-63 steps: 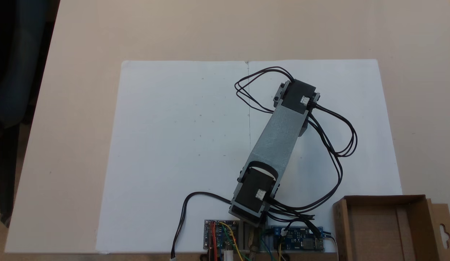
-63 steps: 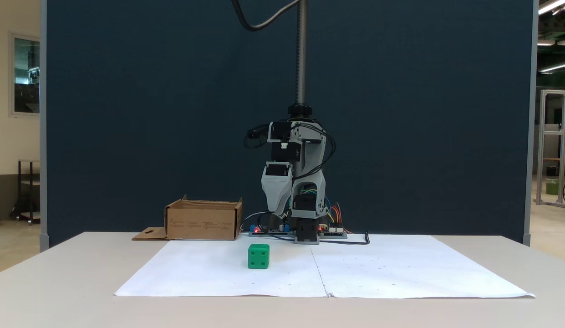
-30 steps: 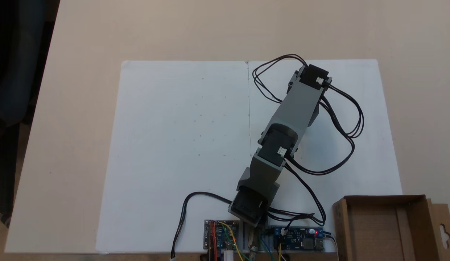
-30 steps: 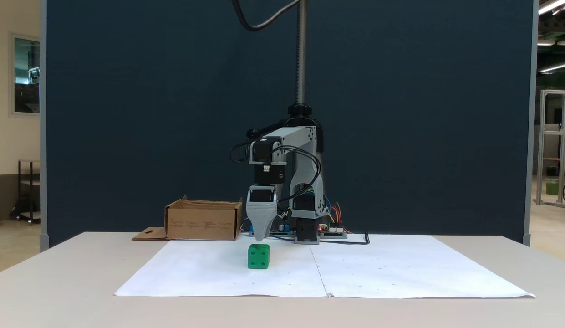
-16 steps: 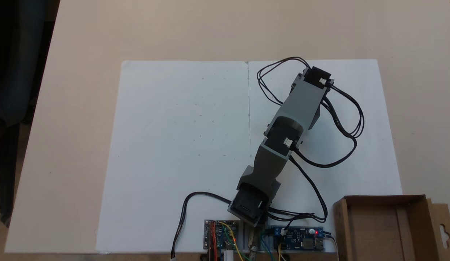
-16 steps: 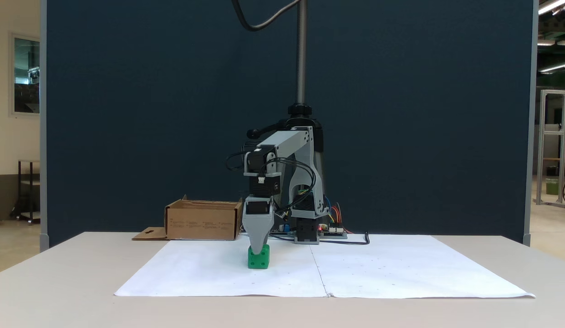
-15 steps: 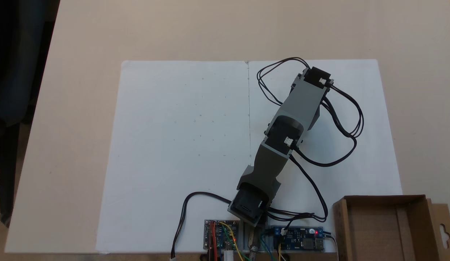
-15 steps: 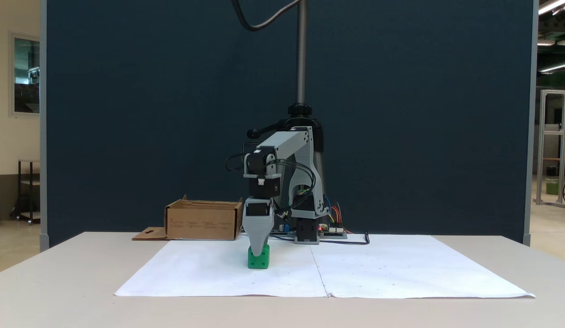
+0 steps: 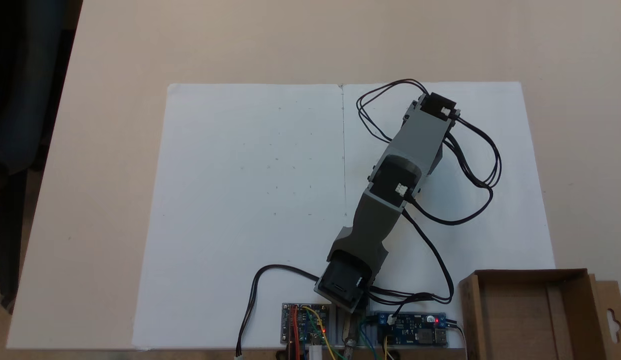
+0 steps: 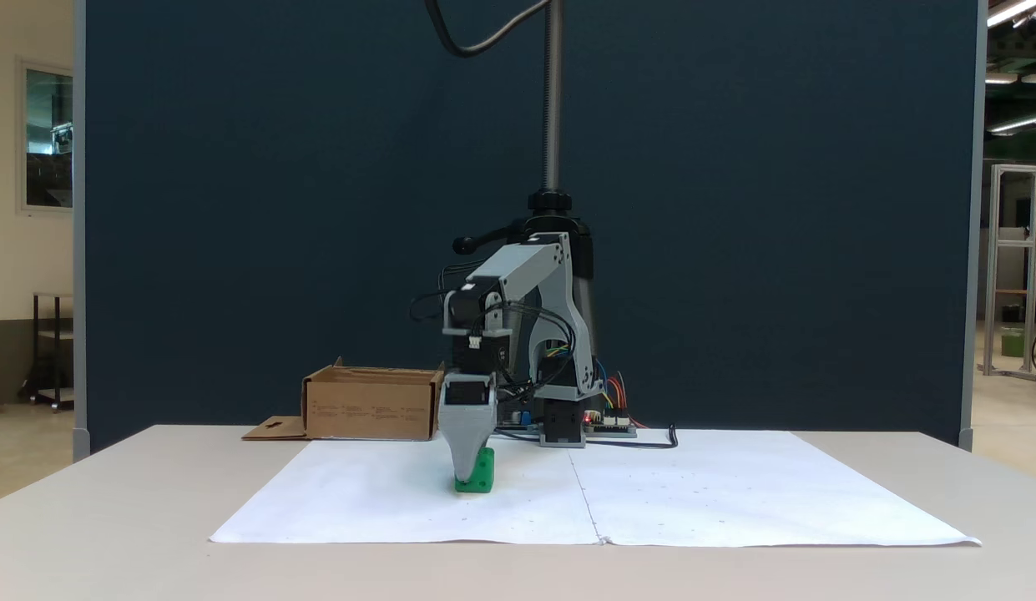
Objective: Grasp a green dice and put it in the bin.
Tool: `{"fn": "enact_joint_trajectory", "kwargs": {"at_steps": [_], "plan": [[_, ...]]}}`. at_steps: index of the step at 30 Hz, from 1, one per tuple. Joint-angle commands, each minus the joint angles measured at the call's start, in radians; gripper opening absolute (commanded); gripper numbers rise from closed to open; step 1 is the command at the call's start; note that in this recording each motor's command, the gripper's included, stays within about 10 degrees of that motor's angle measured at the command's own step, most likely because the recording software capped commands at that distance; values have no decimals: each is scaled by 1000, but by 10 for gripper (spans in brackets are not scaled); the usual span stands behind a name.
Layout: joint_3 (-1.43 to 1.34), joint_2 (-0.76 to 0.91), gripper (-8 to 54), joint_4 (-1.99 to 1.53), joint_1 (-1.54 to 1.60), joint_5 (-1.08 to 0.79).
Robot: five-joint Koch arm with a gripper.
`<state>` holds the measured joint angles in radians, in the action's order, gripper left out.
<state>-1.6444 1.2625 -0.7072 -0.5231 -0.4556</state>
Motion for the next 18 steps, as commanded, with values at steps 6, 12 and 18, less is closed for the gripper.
{"fn": "enact_joint_trajectory", "kwargs": {"at_steps": [6, 12, 18], "plan": [[38, -5, 431, 40, -6, -92], [38, -15, 431, 41, -6, -91], [38, -25, 420, 43, -5, -89]]}}
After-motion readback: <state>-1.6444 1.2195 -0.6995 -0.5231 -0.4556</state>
